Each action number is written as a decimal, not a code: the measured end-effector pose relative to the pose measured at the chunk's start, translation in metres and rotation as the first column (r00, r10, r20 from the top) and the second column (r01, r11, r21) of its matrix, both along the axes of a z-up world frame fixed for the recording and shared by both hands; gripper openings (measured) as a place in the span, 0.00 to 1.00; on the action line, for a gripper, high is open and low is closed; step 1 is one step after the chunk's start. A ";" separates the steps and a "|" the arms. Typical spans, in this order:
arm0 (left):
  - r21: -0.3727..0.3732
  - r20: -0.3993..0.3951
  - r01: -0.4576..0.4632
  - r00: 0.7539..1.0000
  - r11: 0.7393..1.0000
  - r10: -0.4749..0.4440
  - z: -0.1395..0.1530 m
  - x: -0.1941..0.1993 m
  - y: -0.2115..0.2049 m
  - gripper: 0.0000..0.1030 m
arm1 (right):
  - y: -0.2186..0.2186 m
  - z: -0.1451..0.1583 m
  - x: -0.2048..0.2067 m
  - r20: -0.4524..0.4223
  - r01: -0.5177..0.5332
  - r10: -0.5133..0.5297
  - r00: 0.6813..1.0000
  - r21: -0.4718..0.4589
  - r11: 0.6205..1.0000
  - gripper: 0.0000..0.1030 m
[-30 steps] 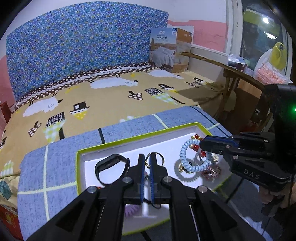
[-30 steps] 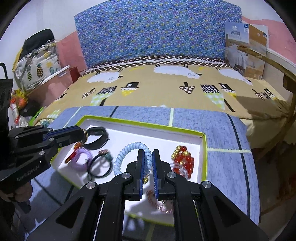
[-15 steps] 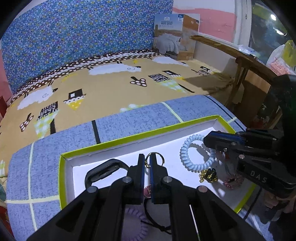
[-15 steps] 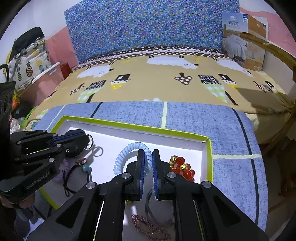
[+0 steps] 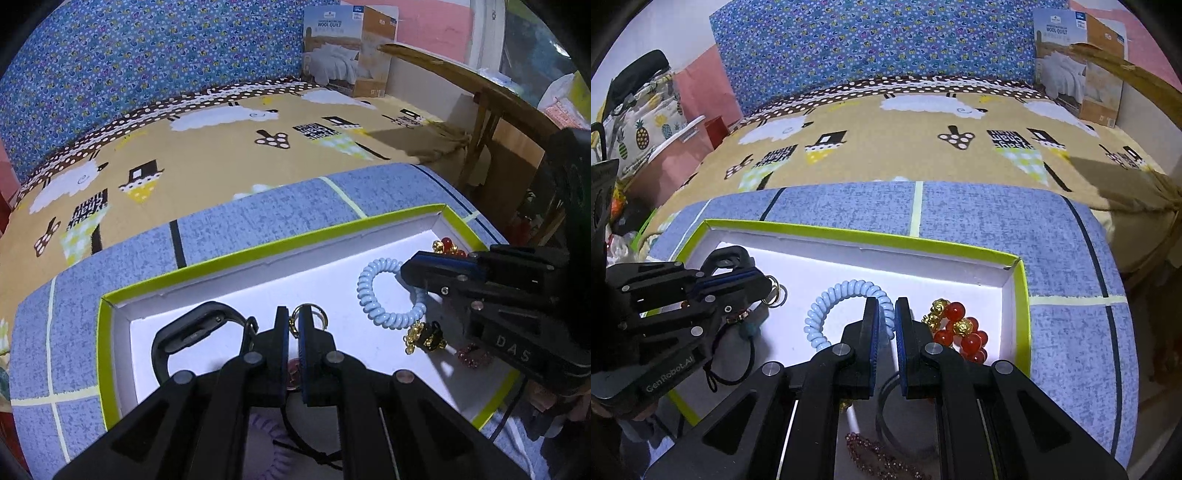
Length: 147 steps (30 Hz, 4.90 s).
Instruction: Organize jewelry
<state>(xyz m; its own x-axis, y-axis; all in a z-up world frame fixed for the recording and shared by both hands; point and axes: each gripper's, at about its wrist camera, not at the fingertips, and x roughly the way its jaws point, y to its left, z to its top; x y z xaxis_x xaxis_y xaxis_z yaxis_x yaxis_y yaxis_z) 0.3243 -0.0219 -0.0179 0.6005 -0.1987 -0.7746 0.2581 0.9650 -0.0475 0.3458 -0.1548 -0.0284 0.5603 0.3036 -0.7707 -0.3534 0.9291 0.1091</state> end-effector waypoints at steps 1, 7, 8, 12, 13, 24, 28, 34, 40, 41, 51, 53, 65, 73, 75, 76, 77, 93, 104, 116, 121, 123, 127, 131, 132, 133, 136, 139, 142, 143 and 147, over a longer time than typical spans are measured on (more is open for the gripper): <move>0.000 -0.004 -0.001 1.000 1.000 0.001 -0.001 0.000 0.000 0.06 | 0.000 0.001 -0.001 0.002 -0.001 0.001 1.000 -0.001 1.000 0.09; -0.015 0.006 -0.007 1.000 1.000 0.007 -0.001 -0.006 0.003 0.11 | -0.002 0.006 -0.007 0.019 0.001 -0.001 1.000 0.007 1.000 0.17; -0.020 0.013 -0.014 1.000 1.000 0.015 0.001 -0.009 0.005 0.15 | -0.003 0.008 -0.010 0.024 0.003 -0.003 1.000 0.006 1.000 0.17; -0.059 0.038 -0.047 0.998 0.997 0.049 0.011 -0.022 0.013 0.19 | -0.004 0.016 -0.024 0.047 -0.003 0.002 0.999 0.012 1.000 0.18; -0.065 0.045 -0.052 0.997 0.997 0.055 0.013 -0.026 0.015 0.19 | -0.005 0.019 -0.028 0.052 -0.005 0.004 0.999 0.015 1.000 0.18; -0.096 0.116 -0.090 0.988 0.991 0.101 0.038 -0.101 0.023 0.19 | -0.016 0.050 -0.102 0.126 -0.022 0.014 0.992 0.065 0.998 0.35; -0.111 0.139 -0.101 0.983 0.989 0.116 0.045 -0.129 0.024 0.21 | -0.019 0.060 -0.133 0.160 -0.026 0.016 0.987 0.063 0.998 0.35; -0.120 0.158 -0.096 0.981 0.988 0.114 0.047 -0.167 0.021 0.23 | -0.022 0.064 -0.176 0.203 -0.032 0.023 0.979 0.040 0.999 0.35; -0.117 0.179 -0.110 0.975 0.987 0.130 0.044 -0.205 0.020 0.24 | -0.026 0.059 -0.214 0.225 -0.021 0.012 0.974 0.036 0.999 0.35; -0.119 0.184 -0.112 0.974 0.987 0.133 0.044 -0.210 0.020 0.24 | -0.027 0.057 -0.219 0.226 -0.020 0.012 0.974 0.034 0.999 0.35; -0.097 0.232 -0.146 0.959 0.984 0.165 0.040 -0.257 0.018 0.24 | -0.030 0.047 -0.263 0.260 0.011 -0.017 0.965 0.026 1.000 0.41; -0.096 0.234 -0.154 0.957 0.983 0.172 0.037 -0.265 0.019 0.24 | -0.032 0.044 -0.270 0.262 0.020 -0.028 0.965 0.031 0.999 0.41; -0.120 0.256 -0.185 0.944 0.975 0.211 0.030 -0.284 0.023 0.24 | -0.032 0.035 -0.290 0.299 0.058 -0.053 0.953 -0.009 0.998 0.41; -0.106 0.262 -0.192 0.941 0.976 0.214 0.029 -0.285 0.021 0.24 | -0.032 0.033 -0.289 0.294 0.056 -0.052 0.955 -0.006 0.998 0.41; -0.102 0.262 -0.190 0.942 0.976 0.211 0.028 -0.286 0.020 0.24 | -0.032 0.033 -0.289 0.293 0.056 -0.052 0.955 -0.007 0.998 0.41; -0.099 0.263 -0.190 0.942 0.977 0.210 0.028 -0.286 0.020 0.24 | -0.032 0.034 -0.289 0.294 0.057 -0.053 0.954 -0.006 0.998 0.41; -0.096 0.264 -0.191 0.941 0.977 0.210 0.028 -0.286 0.019 0.24 | -0.032 0.034 -0.289 0.294 0.058 -0.054 0.954 -0.005 0.998 0.41; -0.079 0.273 -0.197 0.939 0.977 0.211 0.027 -0.289 0.018 0.24 | -0.033 0.032 -0.289 0.290 0.058 -0.053 0.956 -0.007 0.998 0.41; -0.073 0.275 -0.202 0.937 0.977 0.215 0.025 -0.290 0.020 0.24 | -0.032 0.031 -0.290 0.283 0.058 -0.053 0.958 -0.008 0.998 0.41; -0.053 0.275 -0.212 0.936 0.976 0.219 0.024 -0.291 0.019 0.24 | -0.031 0.031 -0.290 0.283 0.058 -0.053 0.958 -0.010 0.998 0.41; -0.050 0.276 -0.215 0.935 0.975 0.221 0.023 -0.291 0.019 0.24 | -0.031 0.031 -0.290 0.282 0.058 -0.053 0.958 -0.010 0.998 0.41; -0.049 0.276 -0.216 0.935 0.975 0.221 0.023 -0.291 0.019 0.24 | -0.031 0.031 -0.290 0.282 0.058 -0.053 0.958 -0.010 0.998 0.41; -0.048 0.277 -0.220 0.934 0.974 0.225 0.023 -0.291 0.019 0.24 | -0.031 0.031 -0.290 0.282 0.058 -0.053 0.958 -0.010 0.998 0.41; -0.046 0.274 -0.228 0.933 0.973 0.231 0.023 -0.291 0.020 0.24 | -0.031 0.031 -0.290 0.281 0.058 -0.053 0.958 -0.010 0.998 0.41; -0.044 0.273 -0.231 0.933 0.972 0.234 0.022 -0.291 0.020 0.24 | -0.031 0.031 -0.290 0.281 0.058 -0.053 0.958 -0.010 0.998 0.41; -0.043 0.271 -0.232 0.933 0.972 0.235 0.022 -0.290 0.020 0.24 | -0.031 0.031 -0.290 0.281 0.058 -0.052 0.958 -0.011 0.998 0.41; -0.042 0.272 -0.235 0.933 0.971 0.237 0.022 -0.291 0.020 0.24 | -0.031 0.031 -0.290 0.281 0.058 -0.053 0.958 -0.010 0.998 0.41; -0.037 0.273 -0.237 0.932 0.971 0.237 0.022 -0.290 0.020 0.24 | -0.031 0.032 -0.290 0.281 0.059 -0.053 0.958 -0.010 0.998 0.41; -0.030 0.277 -0.241 0.931 0.970 0.240 0.022 -0.291 0.020 0.24 | -0.031 0.032 -0.290 0.282 0.058 -0.052 0.958 -0.011 0.998 0.41; -0.031 0.276 -0.238 0.931 0.971 0.237 0.022 -0.291 0.019 0.24 | -0.031 0.032 -0.290 0.282 0.058 -0.053 0.958 -0.011 0.998 0.41; -0.018 0.281 -0.232 0.932 0.973 0.227 0.022 -0.292 0.017 0.24 | -0.031 0.032 -0.290 0.281 0.058 -0.053 0.958 -0.011 0.998 0.41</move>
